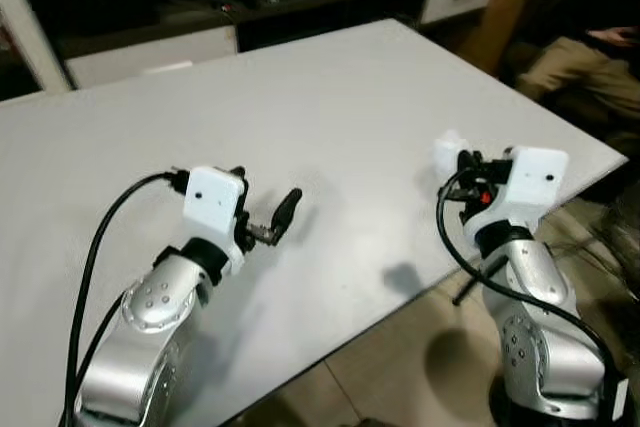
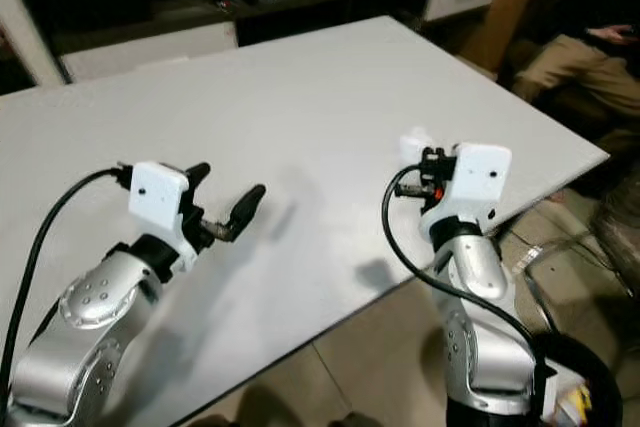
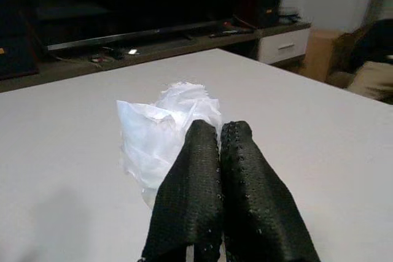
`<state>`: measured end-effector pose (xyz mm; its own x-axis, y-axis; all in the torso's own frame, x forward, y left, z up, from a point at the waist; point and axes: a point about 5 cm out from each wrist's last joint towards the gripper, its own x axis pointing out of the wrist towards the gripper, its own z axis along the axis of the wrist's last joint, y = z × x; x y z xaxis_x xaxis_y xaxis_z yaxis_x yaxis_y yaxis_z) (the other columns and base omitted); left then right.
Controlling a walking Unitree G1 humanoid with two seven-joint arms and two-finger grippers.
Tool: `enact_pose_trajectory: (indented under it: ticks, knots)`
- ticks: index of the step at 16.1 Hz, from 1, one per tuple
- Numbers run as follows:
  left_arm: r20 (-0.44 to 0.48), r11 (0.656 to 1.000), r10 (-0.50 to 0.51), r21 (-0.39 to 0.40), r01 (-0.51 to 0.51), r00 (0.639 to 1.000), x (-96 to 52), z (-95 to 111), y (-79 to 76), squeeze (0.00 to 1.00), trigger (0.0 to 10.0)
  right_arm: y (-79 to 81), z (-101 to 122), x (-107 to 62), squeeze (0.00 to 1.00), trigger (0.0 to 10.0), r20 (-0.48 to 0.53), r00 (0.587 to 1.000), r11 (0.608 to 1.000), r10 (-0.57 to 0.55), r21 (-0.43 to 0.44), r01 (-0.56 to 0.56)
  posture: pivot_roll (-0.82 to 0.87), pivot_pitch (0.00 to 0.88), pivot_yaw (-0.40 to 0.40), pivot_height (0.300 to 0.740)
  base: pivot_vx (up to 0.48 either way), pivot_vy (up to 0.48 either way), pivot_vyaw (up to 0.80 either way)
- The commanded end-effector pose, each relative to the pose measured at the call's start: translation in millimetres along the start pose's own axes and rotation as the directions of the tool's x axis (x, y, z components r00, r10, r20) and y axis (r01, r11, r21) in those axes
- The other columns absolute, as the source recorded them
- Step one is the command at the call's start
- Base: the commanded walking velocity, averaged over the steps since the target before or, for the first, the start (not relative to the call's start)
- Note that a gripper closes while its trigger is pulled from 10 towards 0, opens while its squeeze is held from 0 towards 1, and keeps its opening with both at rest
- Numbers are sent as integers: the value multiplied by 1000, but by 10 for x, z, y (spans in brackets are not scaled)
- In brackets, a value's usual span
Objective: Picking trash to rubbish bin
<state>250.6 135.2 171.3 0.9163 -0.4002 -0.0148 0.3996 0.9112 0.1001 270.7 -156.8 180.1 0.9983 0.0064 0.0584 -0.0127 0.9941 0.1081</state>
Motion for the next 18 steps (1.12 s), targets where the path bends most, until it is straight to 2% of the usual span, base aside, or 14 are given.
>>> enact_pose_trajectory:
  ticks: [1,7,15,18]
  knots:
    - [-28,1000,-18,-26,17,999,7,-68,-29,0,10000,-58,42,-49,0,10000,7,1000,1000,-27,-14,27,-49,83,-47,740,0,0,-800]
    - [-23,1000,10,-29,-11,1000,10,-87,7,0,10000,-72,14,-83,0,10000,-26,999,998,-45,-37,44,-59,85,-57,740,0,0,-800]
    - [-24,1000,-13,-9,12,1000,-12,-115,-53,0,10000,-72,1,-105,0,10000,-67,997,996,-47,-76,42,-73,102,-73,740,0,0,-800]
    - [-24,1000,-18,-6,17,1000,-13,-115,-63,0,10000,-52,5,-116,0,10000,-80,996,997,-44,-72,38,-76,107,-74,740,0,-282,-800]
